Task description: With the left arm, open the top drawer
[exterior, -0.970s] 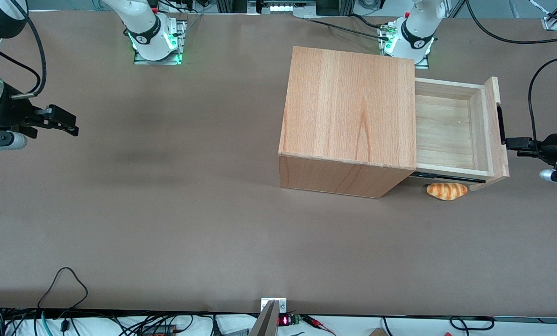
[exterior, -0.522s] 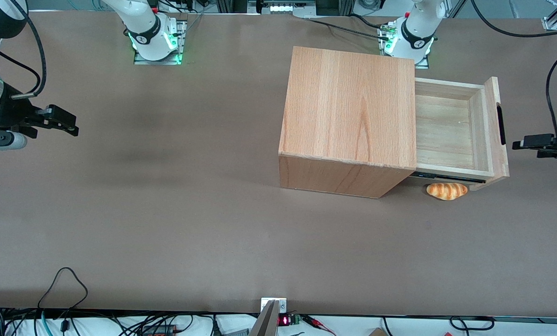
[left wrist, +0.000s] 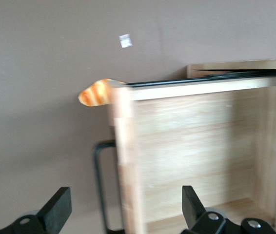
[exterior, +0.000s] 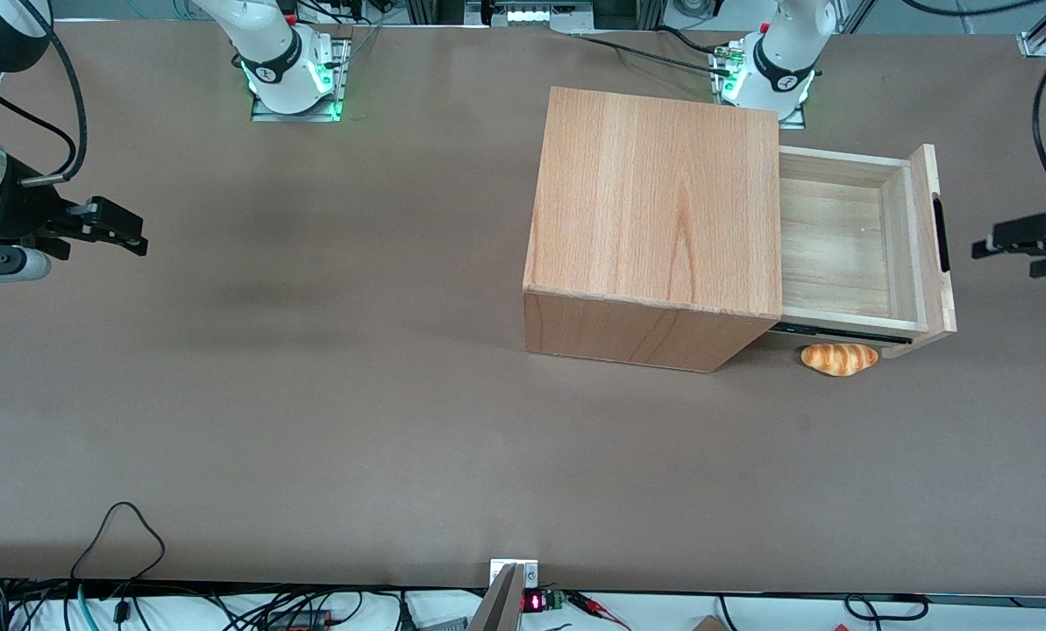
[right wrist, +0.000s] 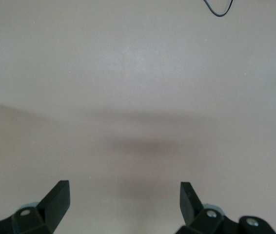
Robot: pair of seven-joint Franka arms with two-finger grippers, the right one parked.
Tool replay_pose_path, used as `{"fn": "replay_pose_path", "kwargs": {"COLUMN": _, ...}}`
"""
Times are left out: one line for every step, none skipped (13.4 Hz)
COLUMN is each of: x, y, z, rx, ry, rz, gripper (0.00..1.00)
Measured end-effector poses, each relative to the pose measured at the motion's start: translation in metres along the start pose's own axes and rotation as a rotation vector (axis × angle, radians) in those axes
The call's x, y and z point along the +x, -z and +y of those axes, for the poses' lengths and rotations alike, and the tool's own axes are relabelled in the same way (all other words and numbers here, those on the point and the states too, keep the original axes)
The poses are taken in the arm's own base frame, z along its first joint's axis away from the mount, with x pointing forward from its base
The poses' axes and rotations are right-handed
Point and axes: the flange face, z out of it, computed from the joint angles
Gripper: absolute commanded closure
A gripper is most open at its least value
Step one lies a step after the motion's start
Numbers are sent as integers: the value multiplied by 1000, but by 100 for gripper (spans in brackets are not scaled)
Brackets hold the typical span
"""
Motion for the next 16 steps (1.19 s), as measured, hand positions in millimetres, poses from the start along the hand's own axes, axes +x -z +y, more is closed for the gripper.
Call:
{"fn": "replay_pose_path", "kwargs": {"x": 0, "y": 8, "z": 27, "rx": 22, "ry": 9, "rz": -2, "gripper": 0}}
{"fn": "replay_pose_path", "kwargs": {"x": -1, "y": 15, "z": 53, "rx": 55, "ry": 25, "rz": 0, "gripper": 0}}
{"fn": "replay_pose_path", "kwargs": {"x": -1, "y": 20, "z": 80, "rx": 80, "ry": 53, "rz": 6, "gripper": 0}}
{"fn": "replay_pose_path", "kwargs": {"x": -3, "y": 24, "z": 101, "rx": 93, "ry": 85, "rz": 9, "gripper": 0}}
{"fn": "replay_pose_path", "kwargs": {"x": -5, "y": 26, "z": 114, "rx": 101, "ry": 110, "rz": 7, "gripper": 0}}
{"fn": "replay_pose_path", "kwargs": {"x": -8, "y": 28, "z": 120, "rx": 105, "ry": 126, "rz": 9, "gripper": 0}}
{"fn": "replay_pose_path", "kwargs": {"x": -10, "y": 31, "z": 122, "rx": 106, "ry": 137, "rz": 15, "gripper": 0}}
{"fn": "replay_pose_path", "kwargs": {"x": -12, "y": 33, "z": 120, "rx": 107, "ry": 145, "rz": 25, "gripper": 0}}
{"fn": "replay_pose_path", "kwargs": {"x": -15, "y": 33, "z": 118, "rx": 110, "ry": 152, "rz": 36, "gripper": 0}}
{"fn": "replay_pose_path", "kwargs": {"x": -20, "y": 33, "z": 115, "rx": 112, "ry": 161, "rz": 42, "gripper": 0}}
{"fn": "replay_pose_path", "kwargs": {"x": -24, "y": 33, "z": 112, "rx": 113, "ry": 170, "rz": 45, "gripper": 0}}
{"fn": "replay_pose_path", "kwargs": {"x": -28, "y": 33, "z": 110, "rx": 113, "ry": 174, "rz": 47, "gripper": 0}}
{"fn": "replay_pose_path", "kwargs": {"x": -29, "y": 32, "z": 110, "rx": 113, "ry": 176, "rz": 49, "gripper": 0}}
{"fn": "replay_pose_path", "kwargs": {"x": -29, "y": 31, "z": 109, "rx": 113, "ry": 176, "rz": 51, "gripper": 0}}
{"fn": "replay_pose_path", "kwargs": {"x": -29, "y": 29, "z": 109, "rx": 113, "ry": 177, "rz": 52, "gripper": 0}}
{"fn": "replay_pose_path", "kwargs": {"x": -28, "y": 28, "z": 109, "rx": 113, "ry": 178, "rz": 51, "gripper": 0}}
